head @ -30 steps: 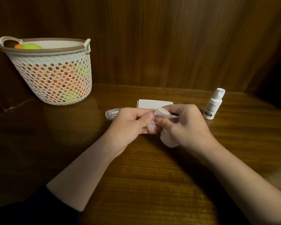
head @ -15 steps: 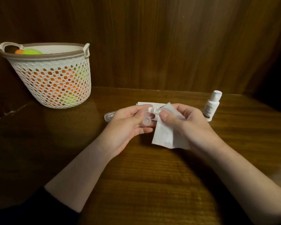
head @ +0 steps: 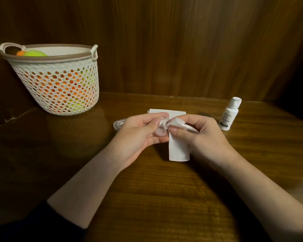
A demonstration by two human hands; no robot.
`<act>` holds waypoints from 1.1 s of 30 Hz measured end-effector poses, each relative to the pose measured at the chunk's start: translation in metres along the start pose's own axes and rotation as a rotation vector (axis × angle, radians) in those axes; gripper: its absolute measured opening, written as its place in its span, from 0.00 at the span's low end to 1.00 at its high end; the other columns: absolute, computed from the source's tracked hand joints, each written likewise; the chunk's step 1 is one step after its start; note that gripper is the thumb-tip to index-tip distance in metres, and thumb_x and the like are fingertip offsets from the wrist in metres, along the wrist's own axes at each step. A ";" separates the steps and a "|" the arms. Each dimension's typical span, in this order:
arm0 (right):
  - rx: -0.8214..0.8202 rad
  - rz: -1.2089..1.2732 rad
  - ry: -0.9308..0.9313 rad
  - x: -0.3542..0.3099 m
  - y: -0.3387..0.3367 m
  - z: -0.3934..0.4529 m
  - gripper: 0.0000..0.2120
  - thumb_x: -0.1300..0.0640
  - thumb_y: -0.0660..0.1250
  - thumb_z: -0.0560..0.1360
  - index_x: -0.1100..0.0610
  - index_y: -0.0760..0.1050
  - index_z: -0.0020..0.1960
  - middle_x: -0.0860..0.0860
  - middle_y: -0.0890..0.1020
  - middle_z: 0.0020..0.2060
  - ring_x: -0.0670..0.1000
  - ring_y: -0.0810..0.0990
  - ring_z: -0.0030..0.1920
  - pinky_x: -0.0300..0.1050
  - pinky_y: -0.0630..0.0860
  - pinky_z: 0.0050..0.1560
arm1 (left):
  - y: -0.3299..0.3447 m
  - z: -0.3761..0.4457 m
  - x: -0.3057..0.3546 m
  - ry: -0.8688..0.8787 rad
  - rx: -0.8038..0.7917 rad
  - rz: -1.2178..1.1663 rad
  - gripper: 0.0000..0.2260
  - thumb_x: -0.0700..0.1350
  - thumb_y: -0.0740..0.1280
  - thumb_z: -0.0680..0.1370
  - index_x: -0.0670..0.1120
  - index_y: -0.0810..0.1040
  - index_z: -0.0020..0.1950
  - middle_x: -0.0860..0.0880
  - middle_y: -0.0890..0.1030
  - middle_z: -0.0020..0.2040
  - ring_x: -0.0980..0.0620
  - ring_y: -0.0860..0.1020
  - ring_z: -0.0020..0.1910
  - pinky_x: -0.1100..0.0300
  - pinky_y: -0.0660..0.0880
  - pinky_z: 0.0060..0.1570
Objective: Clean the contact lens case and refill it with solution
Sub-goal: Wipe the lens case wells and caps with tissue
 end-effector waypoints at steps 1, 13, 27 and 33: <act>0.000 -0.035 -0.018 -0.002 0.000 0.000 0.08 0.56 0.76 0.78 0.49 0.89 0.56 0.47 0.90 0.53 0.50 0.87 0.56 0.47 0.84 0.58 | 0.000 0.000 0.000 0.000 -0.003 0.000 0.12 0.37 0.65 0.86 0.46 0.84 0.65 0.46 0.87 0.62 0.48 0.88 0.58 0.58 0.85 0.50; 0.153 -0.355 -0.103 -0.011 0.001 -0.003 0.08 0.52 0.80 0.76 0.43 0.83 0.52 0.42 0.89 0.45 0.43 0.88 0.48 0.55 0.87 0.51 | -0.002 -0.002 0.002 0.055 -0.003 0.068 0.11 0.38 0.67 0.84 0.43 0.85 0.64 0.46 0.88 0.60 0.47 0.88 0.56 0.54 0.86 0.51; 0.148 -0.419 -0.156 -0.016 0.003 -0.005 0.16 0.52 0.80 0.75 0.39 0.77 0.56 0.42 0.87 0.43 0.48 0.86 0.43 0.58 0.86 0.46 | 0.002 -0.006 0.004 0.066 -0.023 0.156 0.11 0.38 0.67 0.84 0.51 0.87 0.56 0.46 0.86 0.65 0.47 0.88 0.57 0.47 0.86 0.55; 0.134 -0.412 -0.154 -0.019 0.000 -0.005 0.18 0.52 0.78 0.72 0.40 0.77 0.57 0.45 0.88 0.41 0.48 0.87 0.39 0.56 0.86 0.43 | 0.003 -0.006 0.002 0.054 -0.040 0.132 0.11 0.38 0.68 0.83 0.44 0.86 0.62 0.44 0.87 0.62 0.46 0.88 0.56 0.45 0.86 0.56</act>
Point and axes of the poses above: each hand's wrist, its own z-axis towards the middle knuckle, its own y-axis out of the palm, x = y × z, the point moved 2 cm from there along z, towards the middle knuckle
